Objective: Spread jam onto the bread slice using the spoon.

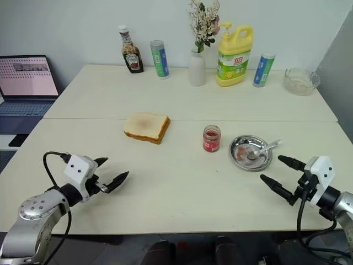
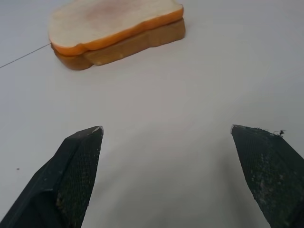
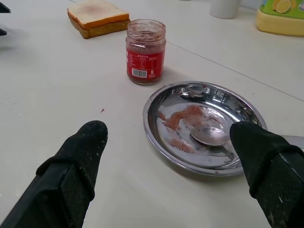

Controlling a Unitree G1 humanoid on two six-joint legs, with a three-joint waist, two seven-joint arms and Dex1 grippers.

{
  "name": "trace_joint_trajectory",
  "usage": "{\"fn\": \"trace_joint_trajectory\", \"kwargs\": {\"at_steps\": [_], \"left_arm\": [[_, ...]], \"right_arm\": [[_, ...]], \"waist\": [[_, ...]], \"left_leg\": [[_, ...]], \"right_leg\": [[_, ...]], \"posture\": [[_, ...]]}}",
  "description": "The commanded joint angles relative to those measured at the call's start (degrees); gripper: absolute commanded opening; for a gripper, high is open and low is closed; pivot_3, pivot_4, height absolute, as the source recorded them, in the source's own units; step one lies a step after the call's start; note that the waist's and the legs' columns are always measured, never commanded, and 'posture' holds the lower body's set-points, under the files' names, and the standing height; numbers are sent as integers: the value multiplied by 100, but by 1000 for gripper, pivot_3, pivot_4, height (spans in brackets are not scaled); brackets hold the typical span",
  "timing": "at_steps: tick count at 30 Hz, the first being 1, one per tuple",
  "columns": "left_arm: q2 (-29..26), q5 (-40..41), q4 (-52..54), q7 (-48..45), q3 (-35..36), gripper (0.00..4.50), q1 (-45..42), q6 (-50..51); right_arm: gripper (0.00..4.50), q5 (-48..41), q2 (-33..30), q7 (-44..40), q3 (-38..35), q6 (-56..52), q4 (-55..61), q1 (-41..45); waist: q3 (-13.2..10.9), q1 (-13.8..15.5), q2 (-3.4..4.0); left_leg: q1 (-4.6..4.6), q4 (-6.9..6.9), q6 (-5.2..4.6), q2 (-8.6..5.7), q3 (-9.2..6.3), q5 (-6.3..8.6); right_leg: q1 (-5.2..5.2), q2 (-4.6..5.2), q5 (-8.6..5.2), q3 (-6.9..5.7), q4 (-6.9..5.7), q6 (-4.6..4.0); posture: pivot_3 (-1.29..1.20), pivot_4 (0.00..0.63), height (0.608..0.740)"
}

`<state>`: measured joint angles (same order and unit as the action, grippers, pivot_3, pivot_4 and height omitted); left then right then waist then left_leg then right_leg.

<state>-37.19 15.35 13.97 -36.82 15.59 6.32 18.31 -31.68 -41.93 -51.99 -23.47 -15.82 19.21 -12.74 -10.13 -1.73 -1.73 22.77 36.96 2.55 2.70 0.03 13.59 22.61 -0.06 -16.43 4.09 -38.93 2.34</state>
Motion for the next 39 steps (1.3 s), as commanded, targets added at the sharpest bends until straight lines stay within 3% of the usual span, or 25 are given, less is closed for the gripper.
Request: {"fn": "trace_joint_trajectory", "kwargs": {"at_steps": [1,9,23,33,39], "left_arm": [[32,56,172,50,113,4486,26,-61],[35,-41,265,155,68,4486,106,45],[82,-103,-593,-1,86,4486,-520,-1014],[595,340,-1315,1164,359,4486,-1847,259],[870,302,-2135,1632,194,4486,-3036,850]], "right_arm": [[4500,-77,-39,-31,-129,9,25,62],[4500,24,14,-62,-96,94,11,-64],[4500,-30,337,186,46,-45,326,-129],[4500,-107,205,491,371,-488,1280,128],[4500,-955,18,940,617,-1532,1985,964]], "waist": [[0,0,0],[0,0,0],[0,3,0],[1,5,-2],[2,4,-7]], "left_leg": [[0,0,0,0,0,0],[0,0,0,0,-1,0],[0,0,0,-1,0,0],[2,4,0,-1,-6,0],[3,5,1,-2,-9,-1]], "right_leg": [[0,0,0,0,0,0],[0,0,0,0,0,0],[0,-1,0,-1,-1,0],[0,-2,2,-5,-4,3],[-2,-6,8,-5,-5,2]], "posture": [[0,150,740],[0,150,740],[0,150,740],[0,150,740],[0,150,740]]}}
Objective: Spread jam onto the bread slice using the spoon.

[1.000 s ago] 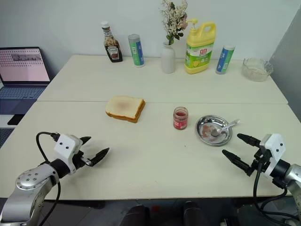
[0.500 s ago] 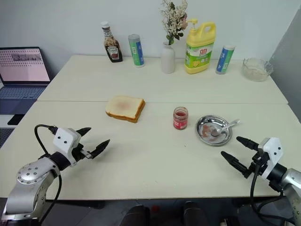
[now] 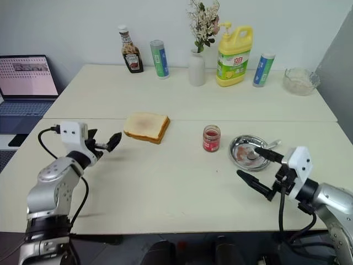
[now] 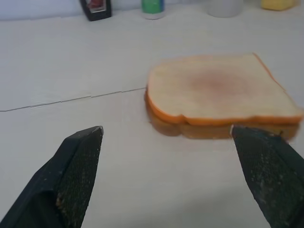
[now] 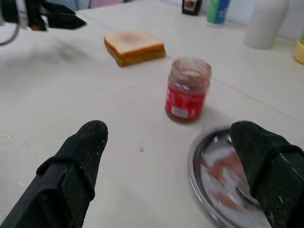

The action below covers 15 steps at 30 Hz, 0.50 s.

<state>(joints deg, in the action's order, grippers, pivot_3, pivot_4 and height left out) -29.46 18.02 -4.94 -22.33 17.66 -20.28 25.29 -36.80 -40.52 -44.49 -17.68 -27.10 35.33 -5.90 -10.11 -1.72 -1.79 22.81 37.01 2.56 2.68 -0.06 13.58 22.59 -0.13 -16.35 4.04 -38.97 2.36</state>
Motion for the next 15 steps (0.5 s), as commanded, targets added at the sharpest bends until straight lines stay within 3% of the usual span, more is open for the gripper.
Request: {"fn": "trace_joint_trajectory", "kwargs": {"at_steps": [1,6,15], "left_arm": [[121,-6,-375,211,-58,4486,-522,188],[382,-161,-1732,341,-299,4486,-1574,272],[630,-363,-2880,319,-565,4486,-2396,216]], "right_arm": [[4500,-509,-168,214,82,-507,423,365],[4500,-685,-271,186,413,-711,499,882],[4500,-744,-205,161,578,-713,512,1032]], "waist": [[0,4,-4],[-2,17,-14],[-3,12,-17]], "left_leg": [[2,0,0,-1,-1,0],[10,0,0,-5,-13,0],[15,-3,0,-6,-19,0]], "right_leg": [[0,0,3,-1,1,-6],[1,1,11,-13,3,-19],[4,1,12,-20,5,-19]], "posture": [[0,150,740],[0,150,740],[0,150,740]]}}
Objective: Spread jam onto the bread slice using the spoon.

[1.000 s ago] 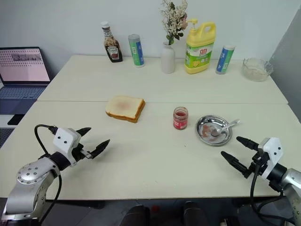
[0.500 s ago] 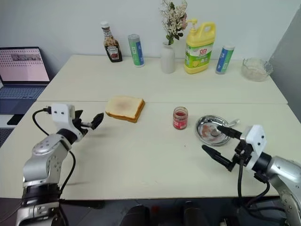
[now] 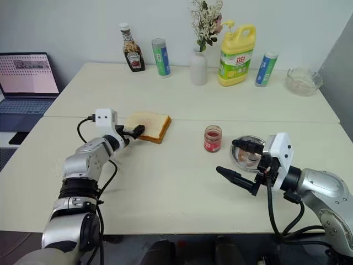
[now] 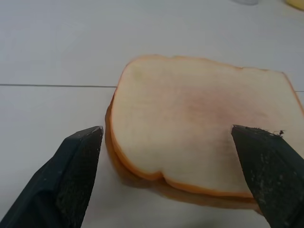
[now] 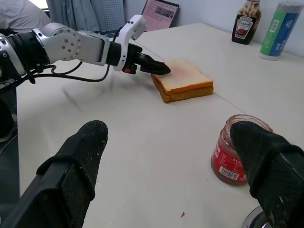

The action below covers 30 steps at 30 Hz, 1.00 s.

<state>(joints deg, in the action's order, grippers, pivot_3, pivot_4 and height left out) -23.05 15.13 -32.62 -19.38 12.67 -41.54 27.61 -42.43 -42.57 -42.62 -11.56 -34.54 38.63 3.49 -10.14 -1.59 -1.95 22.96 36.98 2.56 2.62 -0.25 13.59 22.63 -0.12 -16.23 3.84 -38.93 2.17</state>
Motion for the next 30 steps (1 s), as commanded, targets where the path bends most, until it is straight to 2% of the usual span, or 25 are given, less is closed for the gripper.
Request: {"fn": "trace_joint_trajectory", "kwargs": {"at_steps": [1,4,17,26,30], "left_arm": [[8,-78,-182,31,-57,4486,-316,-13],[59,-88,-345,56,-42,3904,-424,-11],[105,30,-20,130,7,70,-370,360],[-240,717,1714,-435,250,29,385,1501],[-732,1364,2843,-1309,170,29,986,2280]], "right_arm": [[4500,-195,-4,-28,-34,30,179,106],[4500,-221,-34,-34,-26,35,162,153],[4500,-322,-93,-68,39,-116,122,420],[4500,-367,-389,-439,80,-232,111,372],[4500,-484,-447,-521,34,-262,124,367]], "waist": [[0,-1,0],[0,-1,0],[0,-1,0],[0,-11,0],[0,-21,0]], "left_leg": [[0,0,0,0,0,0],[-1,0,0,0,0,0],[-3,1,0,-1,-4,0],[-2,-2,1,1,-4,0],[-2,-2,2,3,-6,0]], "right_leg": [[0,0,0,0,0,0],[0,0,0,0,-1,0],[-2,2,0,-4,-5,0],[0,3,0,-4,-3,0],[0,2,0,-5,-4,-1]], "posture": [[0,150,740],[0,150,740],[0,150,740],[0,150,740],[0,150,740]]}}
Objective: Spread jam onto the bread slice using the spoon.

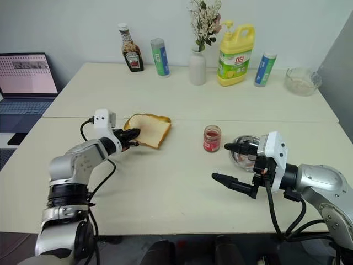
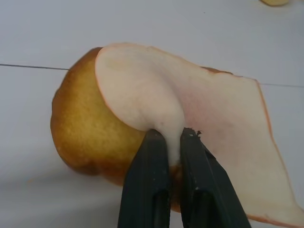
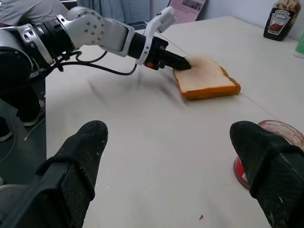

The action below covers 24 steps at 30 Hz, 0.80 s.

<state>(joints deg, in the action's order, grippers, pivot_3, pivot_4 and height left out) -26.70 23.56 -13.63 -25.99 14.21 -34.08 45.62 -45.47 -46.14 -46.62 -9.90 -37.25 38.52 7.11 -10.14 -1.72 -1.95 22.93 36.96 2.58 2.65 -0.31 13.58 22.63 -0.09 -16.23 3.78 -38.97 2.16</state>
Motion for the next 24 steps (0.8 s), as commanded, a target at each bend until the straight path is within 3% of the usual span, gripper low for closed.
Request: {"fn": "trace_joint_trajectory", "kwargs": {"at_steps": [1,6,13,15,20,24], "left_arm": [[-543,749,1182,-906,51,29,400,714],[-1105,1735,2006,-1837,72,29,904,1591],[-1207,2798,3144,-2509,-527,29,1292,2412],[-1246,2600,3217,-2700,-952,29,1316,2148],[-1090,951,2510,-3089,-2576,29,983,323],[-672,-89,1454,-2990,-3155,29,612,-1015]], "right_arm": [[4500,-195,-116,-164,-153,14,113,-17],[4500,-265,-342,-448,-374,-19,11,-305],[4500,-506,-853,-903,-991,-224,278,-1284],[4500,-463,-888,-922,-1083,-221,355,-1503],[4500,-257,-800,-830,-1187,-85,569,-2000],[4500,-52,-625,-652,-1100,120,624,-2081]], "waist": [[0,-9,0],[0,5,0],[-1,18,-2],[-1,15,-2],[-1,20,-1],[-2,25,-3]], "left_leg": [[0,0,0,1,1,0],[0,1,0,1,0,0],[0,2,-1,-5,0,1],[-4,2,-1,-3,-1,1],[-11,3,-1,-3,2,0],[-10,8,-2,-6,5,0]], "right_leg": [[0,0,0,1,0,0],[0,1,-7,-1,1,10],[-5,9,-14,-1,6,22],[-6,5,-15,0,4,23],[-10,0,-20,5,5,18],[-14,0,-20,10,8,19]], "posture": [[0,150,740],[0,150,740],[0,150,740],[0,150,740],[0,150,740],[0,150,740]]}}
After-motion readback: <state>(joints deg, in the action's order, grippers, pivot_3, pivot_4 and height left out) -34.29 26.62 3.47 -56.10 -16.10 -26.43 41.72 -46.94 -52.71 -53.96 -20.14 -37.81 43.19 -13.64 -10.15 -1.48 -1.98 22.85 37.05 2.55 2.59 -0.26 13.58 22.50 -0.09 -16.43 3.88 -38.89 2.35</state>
